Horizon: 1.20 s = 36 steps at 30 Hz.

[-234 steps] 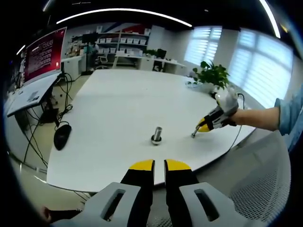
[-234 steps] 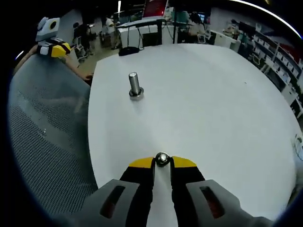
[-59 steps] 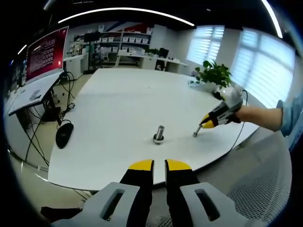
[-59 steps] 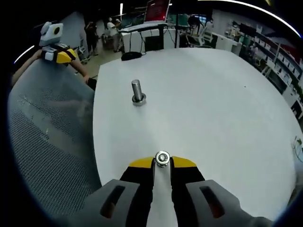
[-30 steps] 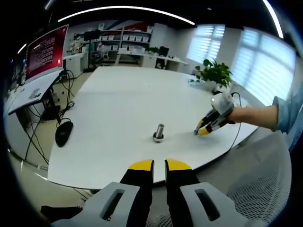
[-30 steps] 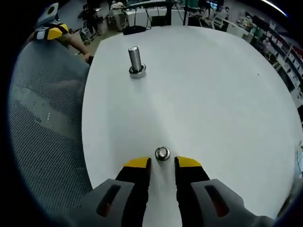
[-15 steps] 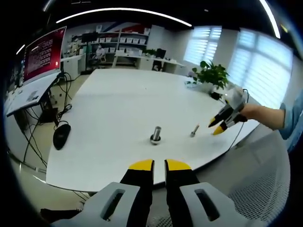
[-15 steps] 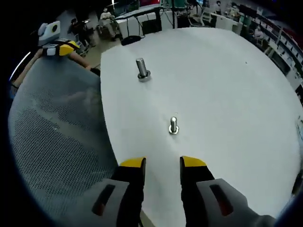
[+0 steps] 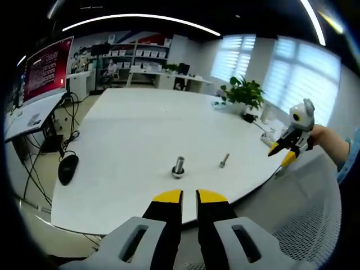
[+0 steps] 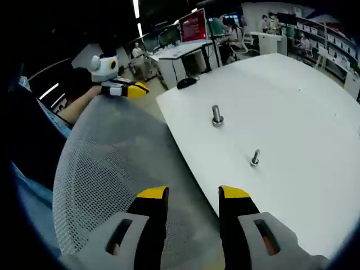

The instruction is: Place the washer onto the threaded stud by aligning its center hole with the stud, sliding it down to the base, and recovering from edge contact or off-axis alignment until the washer reaches the visible bottom stop.

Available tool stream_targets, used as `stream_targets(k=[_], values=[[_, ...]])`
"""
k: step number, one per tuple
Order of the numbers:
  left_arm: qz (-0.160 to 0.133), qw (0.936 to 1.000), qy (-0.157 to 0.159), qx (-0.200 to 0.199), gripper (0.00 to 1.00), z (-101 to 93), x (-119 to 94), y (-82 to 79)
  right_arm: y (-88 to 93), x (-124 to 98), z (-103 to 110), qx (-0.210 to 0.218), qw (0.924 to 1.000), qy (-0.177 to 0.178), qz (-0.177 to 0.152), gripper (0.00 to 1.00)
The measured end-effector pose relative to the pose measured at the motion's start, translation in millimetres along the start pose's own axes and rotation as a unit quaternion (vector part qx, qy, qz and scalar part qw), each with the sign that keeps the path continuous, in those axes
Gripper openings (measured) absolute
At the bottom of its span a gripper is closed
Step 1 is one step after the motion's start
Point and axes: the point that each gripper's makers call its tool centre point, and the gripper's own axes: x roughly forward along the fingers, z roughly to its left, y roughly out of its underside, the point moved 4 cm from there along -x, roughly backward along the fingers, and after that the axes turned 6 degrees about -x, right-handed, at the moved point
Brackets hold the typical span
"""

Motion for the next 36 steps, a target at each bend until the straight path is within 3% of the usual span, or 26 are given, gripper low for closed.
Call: stream_targets(k=[3,5,6,7,8,10,13,19,21,22,23,24,25,28,30,32,33,36], values=[[0.024,0.9997,-0.006,0.004,0.06,1.5,2,4.9,-0.1,-7,8,0.025,0.9987,0.025,-0.037,0.38],[0.022,0.9998,-0.003,0.004,0.06,0.5,1,4.6,-2.1,-12,10,0.044,0.9949,0.049,-0.076,0.38],[0.019,0.9998,-0.001,0.005,0.06,-0.1,1,4.0,-5.3,-17,8,0.071,0.9880,0.077,-0.113,0.38],[0.003,0.9999,0.007,0.007,0.06,-1.8,1,0.6,-6.3,-19,7,0.078,0.9852,0.086,-0.126,0.38],[-0.001,1.0000,0.007,0.005,0.06,-1.6,0,-0.4,-7.7,-23,6,0.098,0.9764,0.104,-0.162,0.37],[0.002,1.0000,0.004,0.004,0.06,-1.6,0,0.3,-8.2,-27,6,0.123,0.9657,0.121,-0.194,0.37],[0.012,0.9999,0.003,0.006,0.06,-0.9,1,2.8,-3.0,-31,5,0.122,0.9553,0.175,-0.205,0.37],[0.018,0.9998,0.003,0.005,0.06,-0.9,0,4.5,7.3,-23,10,0.139,0.9442,0.220,-0.202,0.38],[0.016,0.9998,0.008,0.003,0.06,-2.0,0,3.8,11.0,-26,5,0.152,0.9342,0.255,-0.198,0.36],[0.020,0.9997,0.017,-0.003,0.06,-4.5,1,3.7,10.6,-28,3,0.175,0.9227,0.270,-0.213,0.36],[0.026,0.9995,0.020,-0.004,0.06,-4.7,1,4.9,8.8,-29,2,0.182,0.9166,0.276,-0.225,0.37],[0.028,0.9995,0.016,0.004,0.06,-3.4,1,5.9,9.3,-31,1,0.180,0.9140,0.285,-0.226,0.38],[0.026,0.9995,0.013,0.009,0.06,-2.2,1,5.5,9.9,-32,0,0.178,0.9128,0.293,-0.222,0.39],[0.002,0.9999,0.017,0.003,0.06,-3.8,0,0.5,15.8,-28,-2,0.164,0.9205,0.303,-0.184,0.39],[-0.001,0.9998,0.017,0.006,0.06,-3.5,0,-0.2,15.3,-27,-2,0.163,0.9217,0.300,-0.183,0.39],[-0.004,0.9998,0.018,0.006,0.06,-4.5,0,-0.7,22.6,-22,0,0.171,0.9309,0.284,-0.153,0.39],[-0.008,0.9998,0.018,0.008,0.06,-5.2,0,-1.3,23.1,-21,0,0.173,0.9319,0.281,-0.151,0.38],[-0.013,0.9997,0.017,0.011,0.06,-6.0,0,-1.9,25.6,-26,-2,0.186,0.9244,0.288,-0.167,0.38]])
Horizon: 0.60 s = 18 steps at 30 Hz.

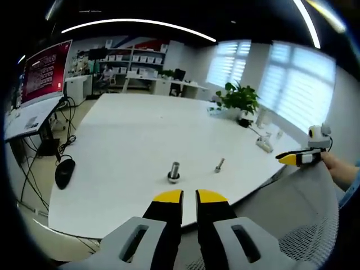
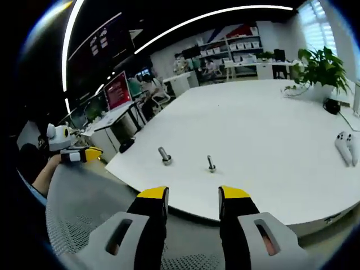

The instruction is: Place the washer onto the threaded stud by aligning its center hole with the stud, sliding it down to the base, and recovering from edge contact or off-axis alignment until the washer reaches the visible bottom stop.

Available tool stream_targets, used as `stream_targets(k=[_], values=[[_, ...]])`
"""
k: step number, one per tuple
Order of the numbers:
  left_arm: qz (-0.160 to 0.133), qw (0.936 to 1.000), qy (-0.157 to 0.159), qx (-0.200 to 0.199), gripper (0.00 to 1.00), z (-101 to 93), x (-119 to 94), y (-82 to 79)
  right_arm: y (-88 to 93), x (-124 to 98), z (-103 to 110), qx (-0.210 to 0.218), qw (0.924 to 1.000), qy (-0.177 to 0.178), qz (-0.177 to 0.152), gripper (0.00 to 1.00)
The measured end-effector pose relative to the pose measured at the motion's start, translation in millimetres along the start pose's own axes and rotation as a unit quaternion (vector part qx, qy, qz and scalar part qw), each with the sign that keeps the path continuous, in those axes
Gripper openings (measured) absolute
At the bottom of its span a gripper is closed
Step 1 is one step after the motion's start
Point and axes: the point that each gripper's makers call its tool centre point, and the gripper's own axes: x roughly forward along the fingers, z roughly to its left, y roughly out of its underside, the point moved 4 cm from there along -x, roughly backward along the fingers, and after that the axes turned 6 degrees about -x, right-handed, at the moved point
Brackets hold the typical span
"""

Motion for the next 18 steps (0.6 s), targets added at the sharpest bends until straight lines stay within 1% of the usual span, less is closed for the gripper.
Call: stream_targets(k=[2,6,8,10,13,18], values=[[0.002,1.0000,0.001,0.001,0.06,-0.7,0.5,0.6,2.0,0.0,-3.2,0.023,0.9996,0.012,0.005,0.38],[-0.004,1.0000,0.002,-0.001,0.06,-0.4,-0.4,0.3,2.7,-0.5,-0.3,0.017,0.9997,0.013,0.009,0.37],[-0.001,1.0000,0.003,0.000,0.06,-1.2,-0.1,1.0,2.6,-1.8,-0.8,0.023,0.9996,0.015,0.004,0.37],[-0.001,1.0000,0.004,0.003,0.06,-1.1,0.2,0.3,1.4,-2.5,-3.2,0.038,0.9990,0.023,-0.003,0.37],[-0.004,1.0000,0.005,0.003,0.06,-1.7,-0.5,0.1,2.1,-2.8,-2.2,0.037,0.9990,0.025,-0.001,0.37],[0.002,0.9999,0.011,0.005,0.06,-1.6,-0.5,0.9,1.1,-2.6,-1.1,0.043,0.9986,0.029,-0.004,0.37]])
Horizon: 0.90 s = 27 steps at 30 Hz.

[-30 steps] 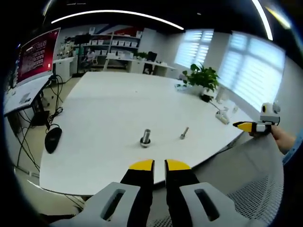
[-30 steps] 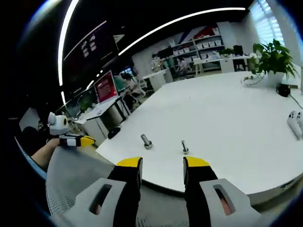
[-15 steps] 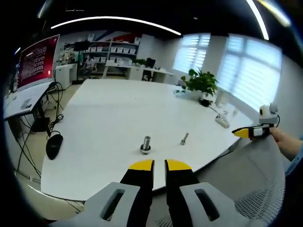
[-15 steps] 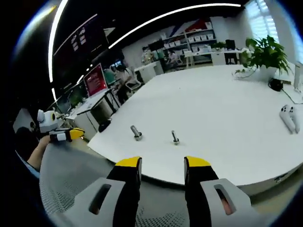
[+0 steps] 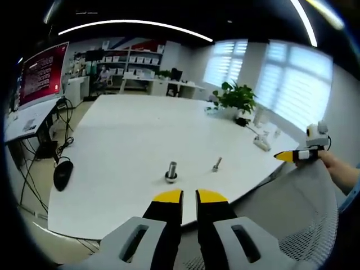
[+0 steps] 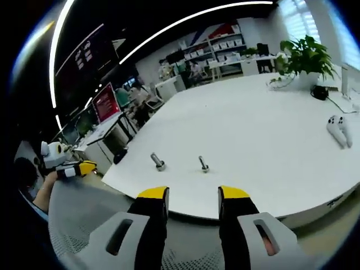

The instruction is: Place the washer onto the threaded stud by aligning its center hole with the stud, sliding it down to the base, and recovering from edge contact or off-axis alignment until the washer reaches the visible bottom stop.

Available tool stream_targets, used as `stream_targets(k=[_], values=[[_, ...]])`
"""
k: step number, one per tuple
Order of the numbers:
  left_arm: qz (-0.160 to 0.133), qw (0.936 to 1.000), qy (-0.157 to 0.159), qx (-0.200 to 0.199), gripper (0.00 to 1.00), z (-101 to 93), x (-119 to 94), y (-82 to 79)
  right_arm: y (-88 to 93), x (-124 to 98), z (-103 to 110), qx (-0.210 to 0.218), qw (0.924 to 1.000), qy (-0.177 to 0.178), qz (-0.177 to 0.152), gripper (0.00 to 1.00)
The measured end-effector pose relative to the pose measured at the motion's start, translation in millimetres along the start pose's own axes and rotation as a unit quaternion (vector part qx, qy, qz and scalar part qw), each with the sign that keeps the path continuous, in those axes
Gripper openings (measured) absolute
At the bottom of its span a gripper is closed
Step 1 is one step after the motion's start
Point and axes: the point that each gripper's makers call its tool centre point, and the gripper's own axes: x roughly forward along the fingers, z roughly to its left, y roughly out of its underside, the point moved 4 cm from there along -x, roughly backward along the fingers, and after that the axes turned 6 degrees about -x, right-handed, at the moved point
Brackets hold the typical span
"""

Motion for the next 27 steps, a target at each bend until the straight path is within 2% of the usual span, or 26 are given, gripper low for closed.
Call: stream_targets(k=[11,22,27], values=[[-0.008,1.0000,0.002,0.004,0.06,-0.6,1.0,-3.1,-0.4,-0.5,-2.4,0.008,1.0000,0.006,-0.002,0.37],[-0.016,0.9998,0.002,0.010,0.06,-0.6,0.9,-5.1,3.8,0.3,-5.4,0.014,0.9996,0.017,0.018,0.35],[-0.014,0.9999,0.003,0.009,0.06,-1.3,0.5,-4.1,4.8,-0.3,-5.1,0.023,0.9994,0.020,0.018,0.35]])
